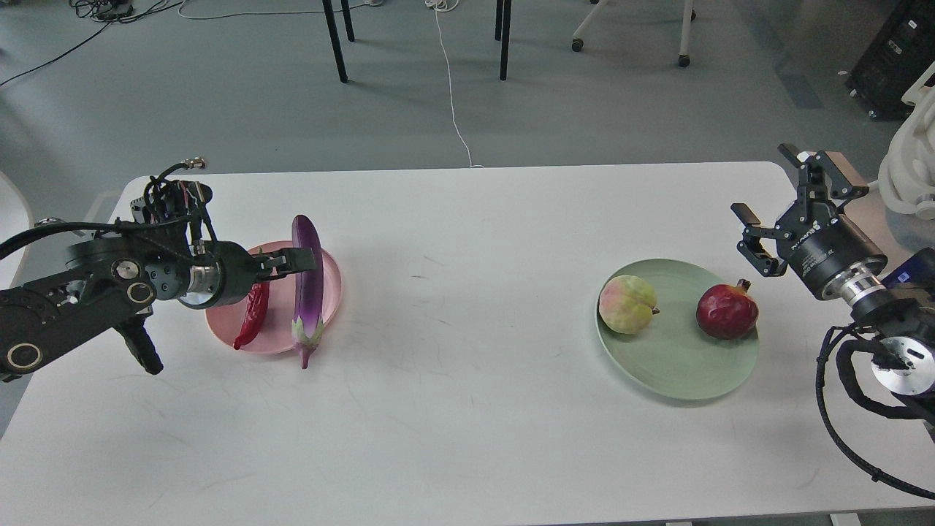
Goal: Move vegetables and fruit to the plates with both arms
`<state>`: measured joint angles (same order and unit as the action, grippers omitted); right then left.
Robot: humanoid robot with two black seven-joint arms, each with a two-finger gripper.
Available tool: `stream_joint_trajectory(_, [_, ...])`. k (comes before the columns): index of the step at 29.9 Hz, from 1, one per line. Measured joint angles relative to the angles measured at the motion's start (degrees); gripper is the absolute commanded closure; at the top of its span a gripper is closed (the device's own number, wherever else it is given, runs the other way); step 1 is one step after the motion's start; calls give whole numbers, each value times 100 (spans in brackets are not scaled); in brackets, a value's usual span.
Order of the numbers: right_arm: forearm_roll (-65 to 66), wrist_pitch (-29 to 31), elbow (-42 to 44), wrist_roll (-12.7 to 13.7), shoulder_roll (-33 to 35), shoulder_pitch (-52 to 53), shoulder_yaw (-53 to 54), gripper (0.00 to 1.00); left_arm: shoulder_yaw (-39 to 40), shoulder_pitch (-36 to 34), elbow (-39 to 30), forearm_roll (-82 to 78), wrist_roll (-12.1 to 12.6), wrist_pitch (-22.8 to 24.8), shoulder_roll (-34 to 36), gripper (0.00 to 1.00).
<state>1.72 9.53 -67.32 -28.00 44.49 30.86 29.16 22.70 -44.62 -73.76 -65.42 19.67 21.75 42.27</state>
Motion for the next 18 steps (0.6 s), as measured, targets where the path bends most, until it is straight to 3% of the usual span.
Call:
stream_joint_trajectory(6, [3, -7, 4, 0, 8, 103, -1, 1, 529, -55, -7, 39, -654, -19, 121, 0])
stream_joint_trajectory(11, [16, -36, 29, 0, -31, 267, -23, 1, 1180, 156, 9, 620, -1438, -169, -200, 0])
stream_joint_trajectory(14, [20, -143, 55, 0, -93, 391, -23, 1, 1353, 338, 57, 1639, -1893, -672, -505, 0])
stream_joint_trajectory(18, [21, -328, 48, 0, -263, 551, -22, 1, 1402, 486, 82, 2764, -2282, -1675, -1020, 0])
